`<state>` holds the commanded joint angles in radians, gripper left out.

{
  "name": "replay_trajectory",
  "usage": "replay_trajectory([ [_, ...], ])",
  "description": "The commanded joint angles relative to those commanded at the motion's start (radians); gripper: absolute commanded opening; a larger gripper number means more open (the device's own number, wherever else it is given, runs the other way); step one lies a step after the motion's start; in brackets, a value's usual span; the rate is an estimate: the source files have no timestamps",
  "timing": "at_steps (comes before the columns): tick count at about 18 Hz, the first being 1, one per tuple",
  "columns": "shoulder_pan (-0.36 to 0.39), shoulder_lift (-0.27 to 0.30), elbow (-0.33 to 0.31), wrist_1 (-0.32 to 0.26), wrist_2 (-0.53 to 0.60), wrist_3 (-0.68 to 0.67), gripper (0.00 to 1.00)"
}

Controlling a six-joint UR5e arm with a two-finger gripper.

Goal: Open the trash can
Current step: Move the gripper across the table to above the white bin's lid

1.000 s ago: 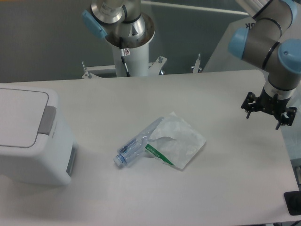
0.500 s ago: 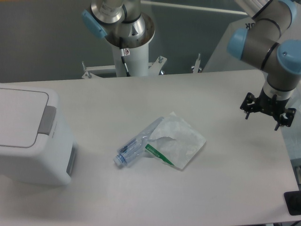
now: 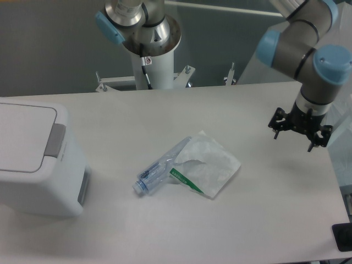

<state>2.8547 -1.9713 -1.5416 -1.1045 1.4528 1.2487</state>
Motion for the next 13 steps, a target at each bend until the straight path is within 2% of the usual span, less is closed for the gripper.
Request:
replay_trajectory([
  [3, -0.020, 0.018, -0.026, -0.003, -0.031, -0.009, 1.00],
  [8, -0.064, 0.071, -0.057, -0.012, -0.077, -0.141, 1.00],
  [13, -0.118, 0.104, -0.025, -0.103, -0.100, -0.257, 1.00],
])
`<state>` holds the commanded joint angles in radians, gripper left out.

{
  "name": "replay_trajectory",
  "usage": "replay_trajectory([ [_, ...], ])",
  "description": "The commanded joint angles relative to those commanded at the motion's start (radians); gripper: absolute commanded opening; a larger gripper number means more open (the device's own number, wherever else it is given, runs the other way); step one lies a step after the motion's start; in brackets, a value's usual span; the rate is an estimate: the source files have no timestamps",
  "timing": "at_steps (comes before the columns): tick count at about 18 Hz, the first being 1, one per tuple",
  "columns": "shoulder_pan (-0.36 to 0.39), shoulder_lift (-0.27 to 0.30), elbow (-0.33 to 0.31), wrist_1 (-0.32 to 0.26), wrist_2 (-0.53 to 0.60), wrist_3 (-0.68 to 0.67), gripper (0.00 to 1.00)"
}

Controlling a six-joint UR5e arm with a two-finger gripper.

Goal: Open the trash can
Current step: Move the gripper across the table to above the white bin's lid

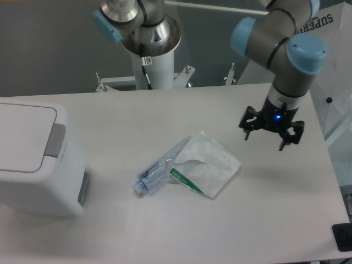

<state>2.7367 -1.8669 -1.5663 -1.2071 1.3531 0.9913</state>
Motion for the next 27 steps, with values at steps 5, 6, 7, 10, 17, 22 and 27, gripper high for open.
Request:
replay_trajectory([
  [5, -0.051, 0.014, 0.090, -0.133, -0.057, -0.121, 1.00],
  [6, -0.063, 0.014, 0.113, -0.155, -0.069, -0.152, 1.00],
  [7, -0.074, 0.014, 0.132, -0.172, -0.075, -0.181, 1.00],
  [10, -0.110, 0.020, 0.163, -0.201, -0.092, -0.246, 1.00],
  [17, -0.247, 0.045, 0.262, -0.203, -0.164, -0.472, 1.00],
  [22, -0.365, 0.049, 0.273, -0.200, -0.166, -0.562, 1.00],
  [27, -0.446, 0.058, 0.270, -0.195, -0.166, -0.608, 1.00],
])
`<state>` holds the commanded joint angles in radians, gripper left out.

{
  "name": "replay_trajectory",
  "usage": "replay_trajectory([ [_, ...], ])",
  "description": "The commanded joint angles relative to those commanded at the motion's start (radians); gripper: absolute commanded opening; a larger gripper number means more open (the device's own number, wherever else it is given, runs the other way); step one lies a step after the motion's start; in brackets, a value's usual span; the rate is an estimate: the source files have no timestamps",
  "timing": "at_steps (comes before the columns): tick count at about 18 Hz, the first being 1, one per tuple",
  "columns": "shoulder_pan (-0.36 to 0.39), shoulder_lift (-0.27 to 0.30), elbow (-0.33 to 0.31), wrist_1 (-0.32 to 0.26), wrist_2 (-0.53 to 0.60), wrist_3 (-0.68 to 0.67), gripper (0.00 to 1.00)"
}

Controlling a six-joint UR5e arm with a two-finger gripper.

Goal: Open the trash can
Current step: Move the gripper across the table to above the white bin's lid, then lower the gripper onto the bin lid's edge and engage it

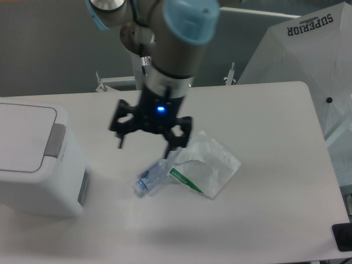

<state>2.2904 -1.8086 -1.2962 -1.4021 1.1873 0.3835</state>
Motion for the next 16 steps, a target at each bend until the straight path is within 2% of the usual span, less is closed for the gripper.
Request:
replay_trajectory([
  [8, -0.080, 0.011, -0.023, 0.002, 0.011, -0.018, 1.00],
  [16, -0.085, 0.011, -0.048, 0.008, 0.014, -0.018, 1.00],
])
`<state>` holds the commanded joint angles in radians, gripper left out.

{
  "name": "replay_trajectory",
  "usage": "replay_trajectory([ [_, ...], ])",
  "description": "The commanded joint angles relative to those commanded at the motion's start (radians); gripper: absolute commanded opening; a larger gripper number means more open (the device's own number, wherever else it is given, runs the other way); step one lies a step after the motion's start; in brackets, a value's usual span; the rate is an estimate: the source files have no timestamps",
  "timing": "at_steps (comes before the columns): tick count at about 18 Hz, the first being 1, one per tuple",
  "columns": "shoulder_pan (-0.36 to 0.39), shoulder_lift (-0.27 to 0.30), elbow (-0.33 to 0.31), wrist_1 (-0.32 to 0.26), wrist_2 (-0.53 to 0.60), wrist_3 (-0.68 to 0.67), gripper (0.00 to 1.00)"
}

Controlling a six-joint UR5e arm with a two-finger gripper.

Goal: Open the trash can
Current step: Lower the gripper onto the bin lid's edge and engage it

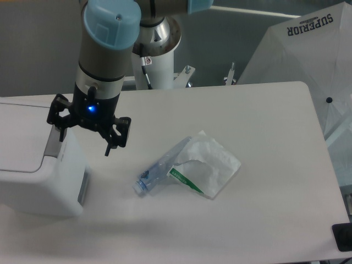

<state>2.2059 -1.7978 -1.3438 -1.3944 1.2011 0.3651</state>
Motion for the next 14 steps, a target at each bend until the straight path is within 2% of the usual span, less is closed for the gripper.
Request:
replay_trajectory([
  [14, -0.031, -0.009, -0.029, 0.012, 0.009, 0.002, 1.00],
])
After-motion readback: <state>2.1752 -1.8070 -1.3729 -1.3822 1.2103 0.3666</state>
